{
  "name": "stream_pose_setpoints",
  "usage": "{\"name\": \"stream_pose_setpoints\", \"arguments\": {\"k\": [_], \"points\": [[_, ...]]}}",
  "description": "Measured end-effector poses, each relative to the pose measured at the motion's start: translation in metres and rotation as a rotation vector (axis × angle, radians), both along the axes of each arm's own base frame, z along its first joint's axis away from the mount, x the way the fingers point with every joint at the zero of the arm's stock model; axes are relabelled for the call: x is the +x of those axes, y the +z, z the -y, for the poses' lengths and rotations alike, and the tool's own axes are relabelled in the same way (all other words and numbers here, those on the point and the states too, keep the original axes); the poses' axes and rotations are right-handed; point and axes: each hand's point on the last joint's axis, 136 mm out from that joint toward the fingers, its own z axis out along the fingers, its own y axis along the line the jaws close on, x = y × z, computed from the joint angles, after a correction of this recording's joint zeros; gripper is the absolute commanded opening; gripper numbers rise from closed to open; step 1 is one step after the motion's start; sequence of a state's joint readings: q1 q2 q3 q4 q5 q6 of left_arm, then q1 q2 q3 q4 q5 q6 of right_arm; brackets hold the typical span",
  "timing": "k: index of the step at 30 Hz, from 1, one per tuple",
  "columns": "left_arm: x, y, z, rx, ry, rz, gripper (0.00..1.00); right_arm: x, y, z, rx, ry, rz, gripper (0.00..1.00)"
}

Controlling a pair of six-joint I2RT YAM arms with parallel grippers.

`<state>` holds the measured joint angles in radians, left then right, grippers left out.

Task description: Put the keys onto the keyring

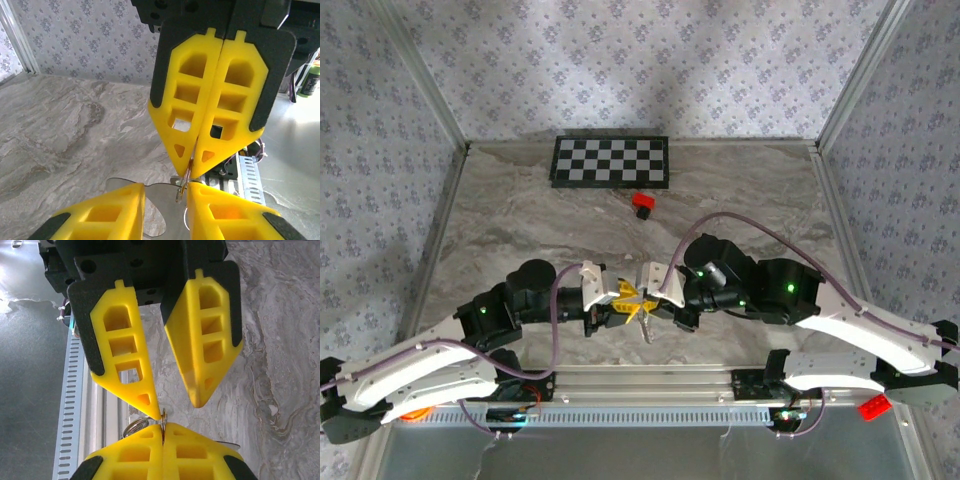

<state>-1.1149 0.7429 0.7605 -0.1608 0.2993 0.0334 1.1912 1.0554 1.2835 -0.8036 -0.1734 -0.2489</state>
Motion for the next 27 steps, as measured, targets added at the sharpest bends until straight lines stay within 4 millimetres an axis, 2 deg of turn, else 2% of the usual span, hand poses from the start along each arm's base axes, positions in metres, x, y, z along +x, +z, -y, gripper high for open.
{"name": "stream_pose_setpoints", "arguments": {"k": [8,13,19,23,25,27], "points": [[-0.0012,0.0007,0.0003,-0.003,-0.008,0.003,0.13,0.0005,0.0029,-0.0026,0.016,0.003,0.001,0.0],[-0.0031,0.0012,0.0007,-0.005,-0.02,0.005,0.0,0.0019,0.0036,-0.0031,0.02,0.0,0.001,0.0],[-0.0031,0.0004,0.0006,-0.009,-0.02,0.009,0.0,0.0017,0.0026,-0.0033,0.019,0.001,-0.001,0.0],[-0.0036,0.0019,-0.0004,-0.033,-0.02,0.019,0.0,0.0012,0.003,-0.0054,0.04,-0.008,-0.018,0.26],[-0.0042,0.0041,-0.0008,-0.052,-0.021,0.027,0.0,-0.0003,0.004,-0.0068,0.068,-0.008,-0.028,0.33],[-0.0059,0.0087,-0.0014,-0.078,-0.028,0.033,0.0,-0.0021,0.0034,-0.0052,0.092,-0.013,-0.037,0.34]]}}
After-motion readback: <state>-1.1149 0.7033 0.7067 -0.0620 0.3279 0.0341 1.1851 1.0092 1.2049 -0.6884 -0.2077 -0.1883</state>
